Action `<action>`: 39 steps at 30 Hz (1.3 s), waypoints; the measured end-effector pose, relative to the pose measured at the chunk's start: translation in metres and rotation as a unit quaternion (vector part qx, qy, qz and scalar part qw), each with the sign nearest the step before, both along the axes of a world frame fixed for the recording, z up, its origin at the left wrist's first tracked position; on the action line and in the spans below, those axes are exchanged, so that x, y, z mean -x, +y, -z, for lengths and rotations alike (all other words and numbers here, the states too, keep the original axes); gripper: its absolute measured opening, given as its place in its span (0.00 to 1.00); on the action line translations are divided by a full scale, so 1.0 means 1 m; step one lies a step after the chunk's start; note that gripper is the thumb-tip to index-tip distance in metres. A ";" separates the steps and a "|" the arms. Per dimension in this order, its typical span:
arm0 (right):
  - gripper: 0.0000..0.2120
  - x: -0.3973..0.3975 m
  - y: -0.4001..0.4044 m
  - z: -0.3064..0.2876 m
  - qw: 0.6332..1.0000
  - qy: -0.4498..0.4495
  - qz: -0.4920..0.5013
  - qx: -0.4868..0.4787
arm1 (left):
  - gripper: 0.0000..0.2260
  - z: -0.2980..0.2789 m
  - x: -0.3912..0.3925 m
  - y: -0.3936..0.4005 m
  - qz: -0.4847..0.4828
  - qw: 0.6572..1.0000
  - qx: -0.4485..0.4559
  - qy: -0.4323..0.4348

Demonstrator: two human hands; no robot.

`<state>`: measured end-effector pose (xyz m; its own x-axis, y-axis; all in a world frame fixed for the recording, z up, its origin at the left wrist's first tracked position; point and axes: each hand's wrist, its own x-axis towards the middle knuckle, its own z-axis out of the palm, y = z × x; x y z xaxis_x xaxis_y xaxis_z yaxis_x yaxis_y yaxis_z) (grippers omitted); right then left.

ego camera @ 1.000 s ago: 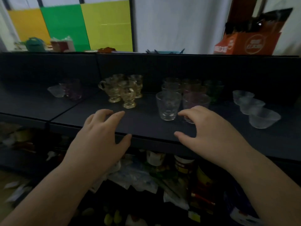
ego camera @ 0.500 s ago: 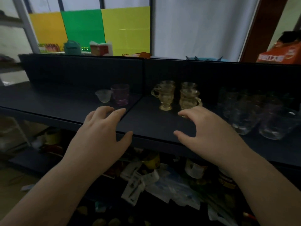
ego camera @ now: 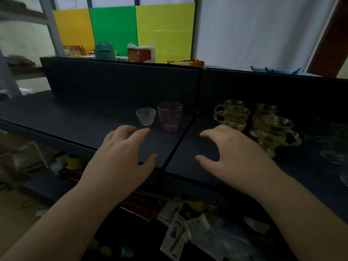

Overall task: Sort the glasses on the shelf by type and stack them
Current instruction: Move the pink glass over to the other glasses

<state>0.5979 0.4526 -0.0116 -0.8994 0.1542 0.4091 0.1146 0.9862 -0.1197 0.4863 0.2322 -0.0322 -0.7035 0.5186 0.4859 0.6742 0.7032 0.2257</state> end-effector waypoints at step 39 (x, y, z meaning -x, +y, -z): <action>0.37 0.183 -0.025 -0.024 0.986 0.001 0.164 0.034 | 0.29 -0.015 0.250 0.047 0.223 0.968 0.076 -0.082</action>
